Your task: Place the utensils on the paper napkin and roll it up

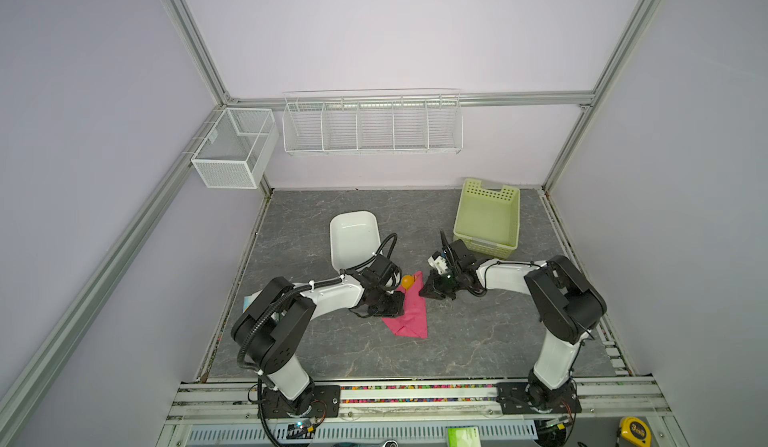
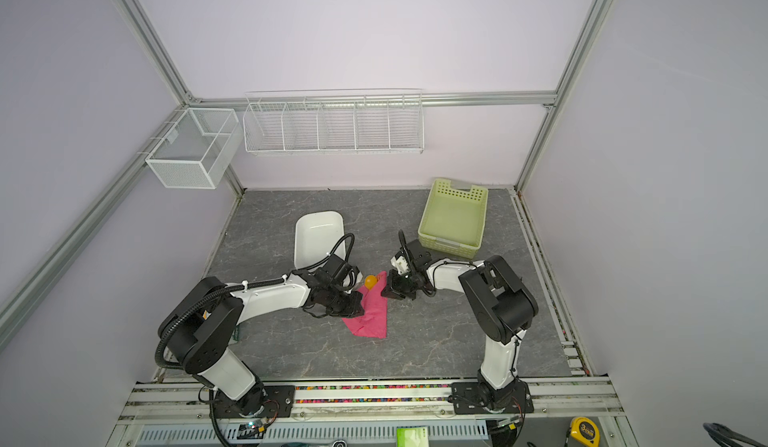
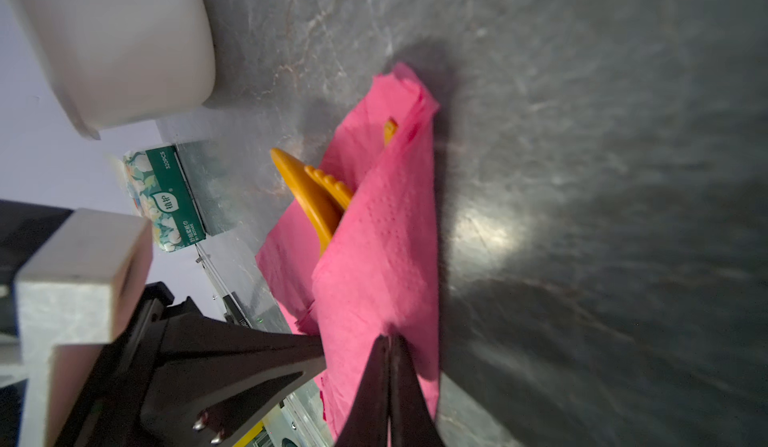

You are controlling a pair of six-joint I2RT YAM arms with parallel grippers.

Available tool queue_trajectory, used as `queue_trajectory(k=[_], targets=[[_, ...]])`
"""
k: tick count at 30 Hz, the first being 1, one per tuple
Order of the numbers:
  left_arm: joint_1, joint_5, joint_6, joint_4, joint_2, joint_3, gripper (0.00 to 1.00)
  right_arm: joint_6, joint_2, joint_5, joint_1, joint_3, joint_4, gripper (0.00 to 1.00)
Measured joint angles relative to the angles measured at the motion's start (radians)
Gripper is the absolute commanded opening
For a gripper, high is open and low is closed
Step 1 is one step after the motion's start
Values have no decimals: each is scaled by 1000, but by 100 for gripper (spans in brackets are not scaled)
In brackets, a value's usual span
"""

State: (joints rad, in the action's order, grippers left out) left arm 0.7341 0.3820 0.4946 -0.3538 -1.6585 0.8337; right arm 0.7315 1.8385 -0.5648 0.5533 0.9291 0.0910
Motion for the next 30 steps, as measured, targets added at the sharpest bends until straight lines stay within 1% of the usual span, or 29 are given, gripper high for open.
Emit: queue_trajectory(k=[13,19,23,30], targets=[[0,-9,-1,-23,9,0,0,-12,-2,12,-10,-13,3,7],[0,-10,-3,-23,9,0,0,-25,-33,52,-12,-13,57,7],[0,-10,-3,-23,9,0,0,-21,-56,47,-14,-6,58,7],[0,-11,-3,-25,9,0,0,-10,-51,22,-14,55,35,7]])
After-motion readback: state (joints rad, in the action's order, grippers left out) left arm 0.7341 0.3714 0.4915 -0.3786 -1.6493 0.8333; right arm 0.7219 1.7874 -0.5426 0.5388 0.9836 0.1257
